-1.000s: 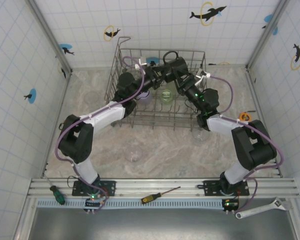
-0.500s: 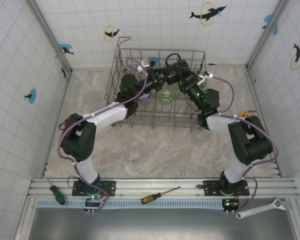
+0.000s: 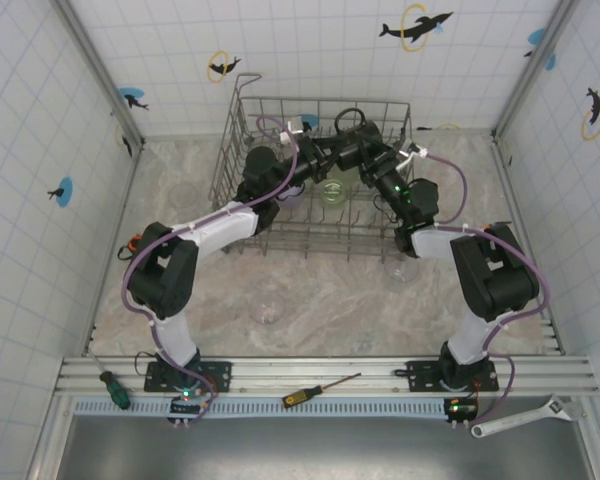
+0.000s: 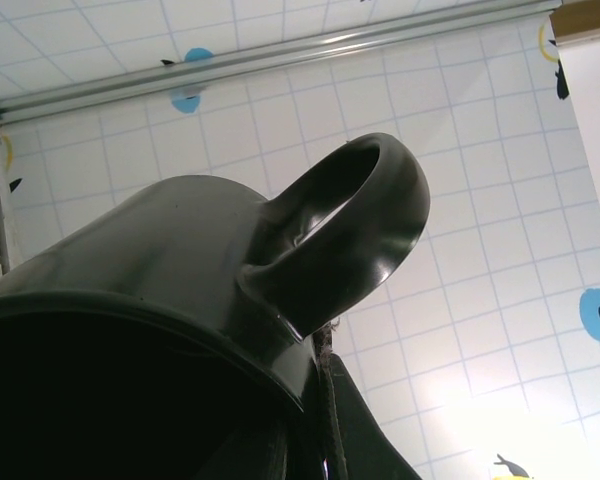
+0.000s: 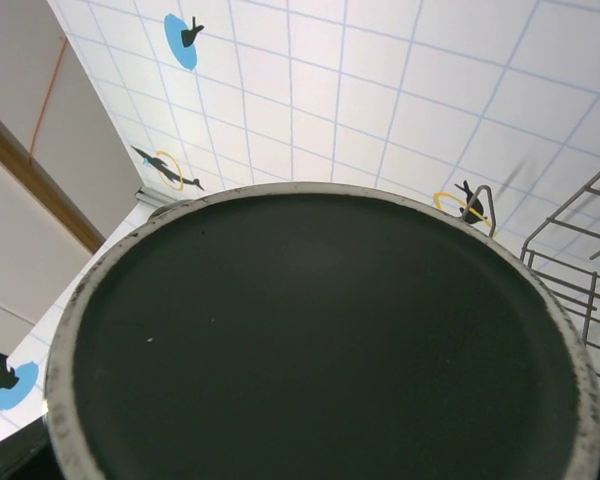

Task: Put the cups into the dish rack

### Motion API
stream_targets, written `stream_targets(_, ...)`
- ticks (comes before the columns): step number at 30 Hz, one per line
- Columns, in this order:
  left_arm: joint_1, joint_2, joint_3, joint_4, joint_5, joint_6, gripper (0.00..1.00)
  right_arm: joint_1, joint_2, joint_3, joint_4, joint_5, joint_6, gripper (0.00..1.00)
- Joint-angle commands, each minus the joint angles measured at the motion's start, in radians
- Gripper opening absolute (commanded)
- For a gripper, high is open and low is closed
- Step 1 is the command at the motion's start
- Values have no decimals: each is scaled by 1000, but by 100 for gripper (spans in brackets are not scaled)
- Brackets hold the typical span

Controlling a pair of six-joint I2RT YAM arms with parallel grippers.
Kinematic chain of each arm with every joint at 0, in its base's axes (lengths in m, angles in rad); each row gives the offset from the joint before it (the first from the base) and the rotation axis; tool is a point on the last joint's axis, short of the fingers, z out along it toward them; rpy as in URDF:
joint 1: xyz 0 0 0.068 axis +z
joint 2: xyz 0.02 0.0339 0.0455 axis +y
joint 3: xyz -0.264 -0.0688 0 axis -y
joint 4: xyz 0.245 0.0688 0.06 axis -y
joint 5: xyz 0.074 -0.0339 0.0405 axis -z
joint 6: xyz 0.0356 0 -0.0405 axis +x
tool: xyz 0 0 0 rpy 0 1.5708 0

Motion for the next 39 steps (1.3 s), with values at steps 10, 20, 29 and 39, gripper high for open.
stream_targets(10,-10,6,23,86,53,-4,19,-22,-199,-68,-145,1,-300,44)
stream_targets(20,-9,28,16,147,64,-39,35,-46,-374,-90,-433,69,-519,41)
stream_targets(29,-9,9,-16,173,82,-51,47,-58,-411,-89,-528,145,-557,40)
stream_targets(39,-8,-62,-83,168,106,-27,62,-56,-431,-101,-620,232,-655,40)
